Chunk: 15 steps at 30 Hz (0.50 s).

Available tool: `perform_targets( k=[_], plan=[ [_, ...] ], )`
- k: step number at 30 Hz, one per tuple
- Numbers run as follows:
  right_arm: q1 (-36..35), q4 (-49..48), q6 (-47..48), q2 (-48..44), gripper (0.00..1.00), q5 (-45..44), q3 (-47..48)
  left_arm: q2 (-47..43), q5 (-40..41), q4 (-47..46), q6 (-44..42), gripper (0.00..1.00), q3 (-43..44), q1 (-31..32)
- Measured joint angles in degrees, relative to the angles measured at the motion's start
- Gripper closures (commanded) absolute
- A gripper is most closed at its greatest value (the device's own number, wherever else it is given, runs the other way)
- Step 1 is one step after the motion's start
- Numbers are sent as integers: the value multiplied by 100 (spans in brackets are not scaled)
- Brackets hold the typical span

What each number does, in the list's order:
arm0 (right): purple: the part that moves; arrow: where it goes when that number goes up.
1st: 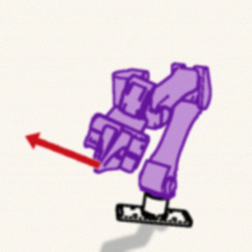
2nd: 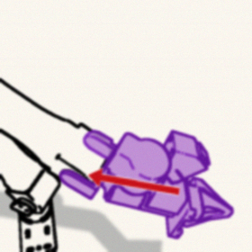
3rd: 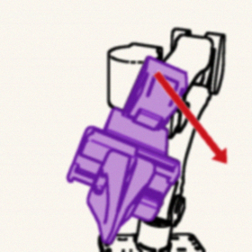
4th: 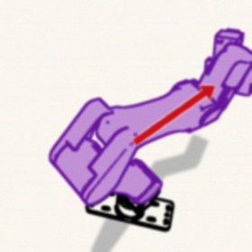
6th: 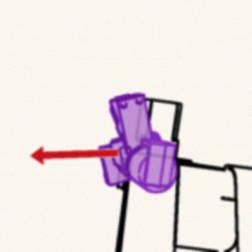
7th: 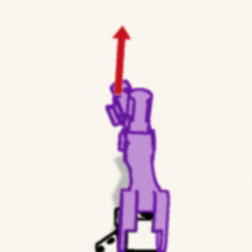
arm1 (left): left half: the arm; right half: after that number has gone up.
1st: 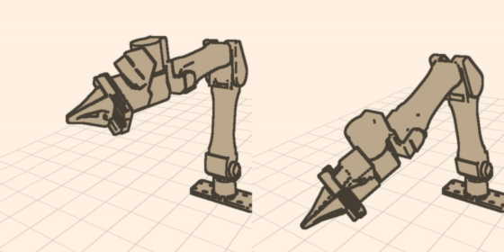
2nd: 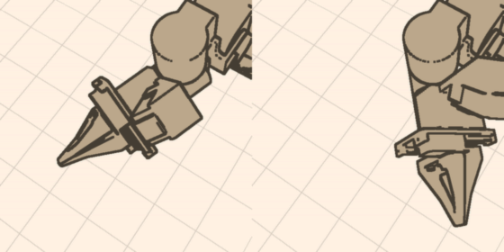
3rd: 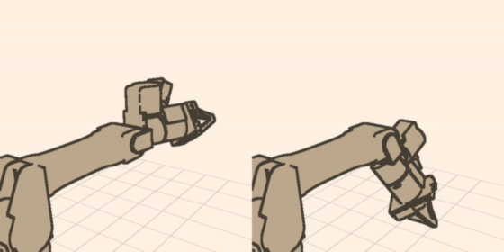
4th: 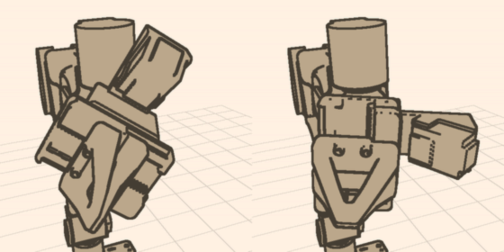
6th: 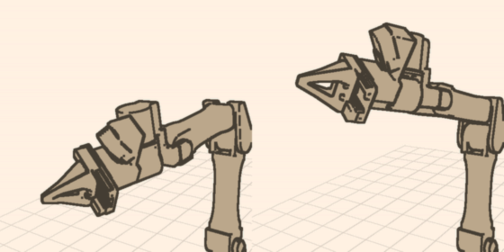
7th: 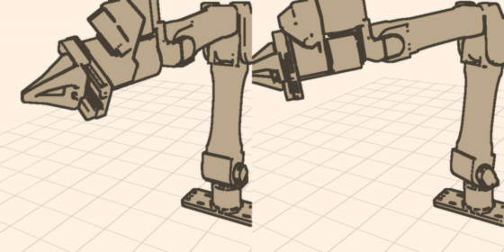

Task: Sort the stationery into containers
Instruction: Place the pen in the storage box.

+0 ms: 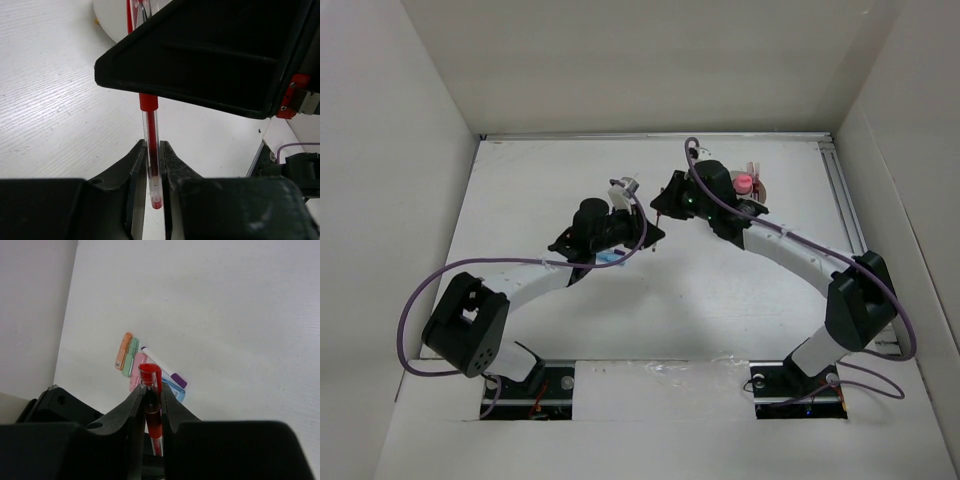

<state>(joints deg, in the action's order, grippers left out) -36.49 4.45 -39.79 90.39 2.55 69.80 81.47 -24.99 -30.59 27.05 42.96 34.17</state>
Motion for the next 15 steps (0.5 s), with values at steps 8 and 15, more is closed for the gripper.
perform_targets(
  k=[8,15],
  plan=[
    [44,2,-37,7,100,-369,11,0,-66,-52,-44,21,0,13],
    [778,221,-114,-201,100,-1436,247,-177,-15,-48,11,0,-20,13]
  ],
)
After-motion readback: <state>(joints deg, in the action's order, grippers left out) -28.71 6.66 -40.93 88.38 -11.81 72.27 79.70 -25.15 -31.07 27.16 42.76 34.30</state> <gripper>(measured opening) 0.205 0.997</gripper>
